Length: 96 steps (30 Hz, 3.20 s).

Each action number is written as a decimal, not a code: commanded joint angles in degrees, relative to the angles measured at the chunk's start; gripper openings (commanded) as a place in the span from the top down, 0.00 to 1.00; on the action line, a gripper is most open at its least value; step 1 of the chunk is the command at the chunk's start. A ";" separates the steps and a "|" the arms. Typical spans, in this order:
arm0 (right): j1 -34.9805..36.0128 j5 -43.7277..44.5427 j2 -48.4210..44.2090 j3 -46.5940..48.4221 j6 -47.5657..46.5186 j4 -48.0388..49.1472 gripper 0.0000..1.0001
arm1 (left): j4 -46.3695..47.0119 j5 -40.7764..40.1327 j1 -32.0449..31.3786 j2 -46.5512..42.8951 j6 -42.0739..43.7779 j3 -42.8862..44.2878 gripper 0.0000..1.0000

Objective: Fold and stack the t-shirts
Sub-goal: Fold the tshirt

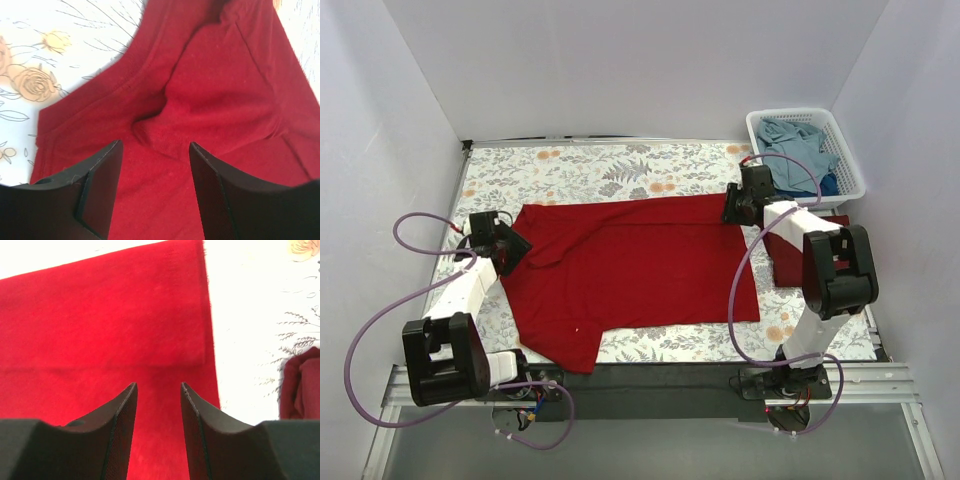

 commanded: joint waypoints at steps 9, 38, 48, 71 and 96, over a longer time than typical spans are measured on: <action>-2.41 1.54 6.41 4.11 4.13 5.13 0.58 | 4.37 -0.14 -3.83 -0.33 3.06 -2.06 0.44; 29.85 -24.14 11.50 8.22 2.46 25.87 0.58 | 5.62 1.35 -5.77 9.07 6.32 7.07 0.78; 34.42 -23.97 21.16 18.78 -5.98 26.67 0.60 | 1.92 7.70 -6.03 21.54 4.46 22.81 0.96; 34.95 -24.06 14.67 6.48 -5.01 29.13 0.60 | 5.07 -7.60 -5.94 8.64 6.23 3.05 0.55; 34.95 -24.93 15.54 5.33 -3.87 30.80 0.59 | 3.76 -5.94 -5.94 13.20 4.38 1.19 0.69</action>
